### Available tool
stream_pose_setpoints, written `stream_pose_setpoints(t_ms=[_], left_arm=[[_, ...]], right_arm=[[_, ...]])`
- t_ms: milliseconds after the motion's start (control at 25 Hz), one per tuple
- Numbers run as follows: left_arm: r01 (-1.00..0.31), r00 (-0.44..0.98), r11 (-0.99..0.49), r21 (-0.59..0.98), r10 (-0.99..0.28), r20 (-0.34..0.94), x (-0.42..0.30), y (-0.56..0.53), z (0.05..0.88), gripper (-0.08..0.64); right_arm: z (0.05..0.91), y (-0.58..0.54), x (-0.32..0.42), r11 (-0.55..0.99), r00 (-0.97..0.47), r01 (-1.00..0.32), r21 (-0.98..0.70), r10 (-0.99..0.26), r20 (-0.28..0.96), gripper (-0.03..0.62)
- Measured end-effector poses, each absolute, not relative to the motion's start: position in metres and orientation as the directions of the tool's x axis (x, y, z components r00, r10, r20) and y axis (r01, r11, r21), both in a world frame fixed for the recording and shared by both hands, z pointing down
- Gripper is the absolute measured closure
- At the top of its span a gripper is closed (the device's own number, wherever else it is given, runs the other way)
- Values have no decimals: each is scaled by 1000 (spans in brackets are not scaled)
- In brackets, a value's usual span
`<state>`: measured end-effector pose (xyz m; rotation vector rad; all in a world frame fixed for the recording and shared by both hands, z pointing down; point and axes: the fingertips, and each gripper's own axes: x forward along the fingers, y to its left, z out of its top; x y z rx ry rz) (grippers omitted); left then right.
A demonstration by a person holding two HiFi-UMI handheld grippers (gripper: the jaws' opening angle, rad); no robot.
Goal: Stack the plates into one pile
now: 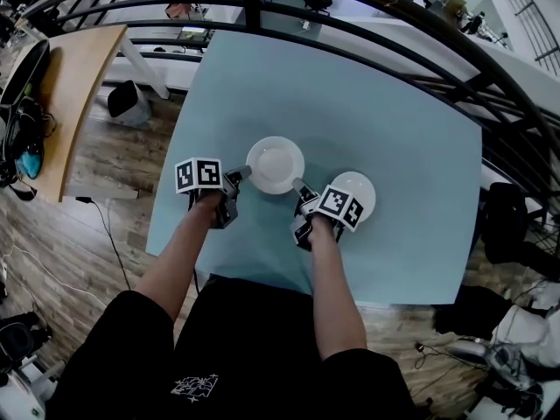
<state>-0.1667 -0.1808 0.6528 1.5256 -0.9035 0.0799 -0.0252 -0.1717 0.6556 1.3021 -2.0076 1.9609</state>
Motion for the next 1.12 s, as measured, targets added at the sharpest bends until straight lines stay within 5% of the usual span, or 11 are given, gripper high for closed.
stream_pose_setpoints(t_ms=[1120], left_arm=[[-584,742,31,811,-385,549,-29,-161,651,528]], right_arm=[[651,-140,110,-205,-573,-588,-782,-578,582,563]])
